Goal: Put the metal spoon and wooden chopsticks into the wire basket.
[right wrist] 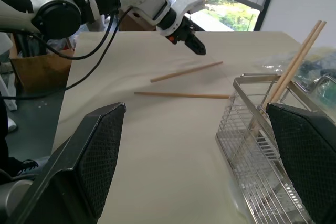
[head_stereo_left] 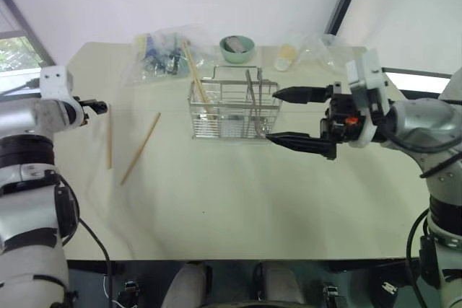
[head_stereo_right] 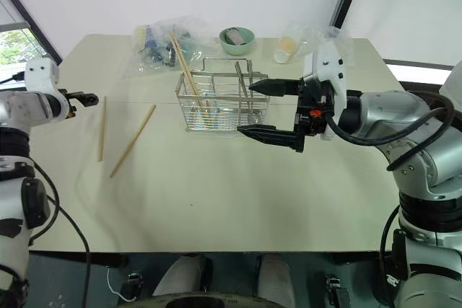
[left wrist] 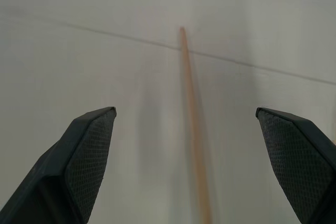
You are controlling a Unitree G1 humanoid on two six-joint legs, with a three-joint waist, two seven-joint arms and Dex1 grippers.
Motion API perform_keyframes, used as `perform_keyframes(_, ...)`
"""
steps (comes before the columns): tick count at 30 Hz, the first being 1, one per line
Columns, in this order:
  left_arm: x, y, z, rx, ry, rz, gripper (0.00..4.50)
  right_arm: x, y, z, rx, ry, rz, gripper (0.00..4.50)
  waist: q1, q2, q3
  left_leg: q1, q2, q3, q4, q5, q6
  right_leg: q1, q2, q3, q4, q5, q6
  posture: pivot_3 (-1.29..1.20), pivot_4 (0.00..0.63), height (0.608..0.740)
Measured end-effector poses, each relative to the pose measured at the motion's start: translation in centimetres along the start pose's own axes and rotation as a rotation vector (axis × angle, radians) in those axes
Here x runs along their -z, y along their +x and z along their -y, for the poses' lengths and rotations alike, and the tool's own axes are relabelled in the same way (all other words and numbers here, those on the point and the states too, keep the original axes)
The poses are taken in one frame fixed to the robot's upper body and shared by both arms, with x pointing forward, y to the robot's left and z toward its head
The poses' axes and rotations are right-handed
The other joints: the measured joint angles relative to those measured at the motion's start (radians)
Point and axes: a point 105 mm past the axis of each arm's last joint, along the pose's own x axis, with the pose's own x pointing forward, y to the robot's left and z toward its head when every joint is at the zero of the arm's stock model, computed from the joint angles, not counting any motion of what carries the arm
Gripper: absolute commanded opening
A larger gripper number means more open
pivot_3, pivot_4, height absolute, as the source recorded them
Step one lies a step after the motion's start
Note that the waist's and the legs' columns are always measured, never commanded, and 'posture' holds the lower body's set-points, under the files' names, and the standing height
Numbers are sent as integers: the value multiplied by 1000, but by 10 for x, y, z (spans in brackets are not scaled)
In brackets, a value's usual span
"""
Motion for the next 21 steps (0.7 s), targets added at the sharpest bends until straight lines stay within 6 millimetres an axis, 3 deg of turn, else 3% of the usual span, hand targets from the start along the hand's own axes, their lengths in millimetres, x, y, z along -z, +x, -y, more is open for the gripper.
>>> perform_keyframes(8, 14, 17, 16, 14, -11, -70, 4500, 2, -2, -10, 21, 29, 0, 4414, 0, -1, -1, -12, -1, 1, 3, 0, 0, -5, -2, 0, 0, 1, 2, 0, 150, 635)
perform_keyframes(17, 29, 24, 15, -27, -77, -109, 4500, 7, -6, -12, 76, 51, -3, 4414, 0, -2, -1, -11, -1, 0, 3, 0, 0, -6, -1, 0, -1, 2, 2, 0, 150, 635)
perform_keyframes(20, 29, 25, 13, -42, -100, -106, 3688, 8, -7, -12, 86, 60, -4, 4500, -1, -2, -1, -11, -1, 0, 3, 0, 0, -6, -1, 0, 0, 2, 3, 0, 150, 635)
perform_keyframes(21, 30, 25, 13, -47, -102, -107, 3178, 8, -7, -12, 89, 59, -8, 4500, -1, -2, -1, -11, -1, 0, 3, 0, 0, -6, -1, 0, 0, 2, 3, 0, 150, 635)
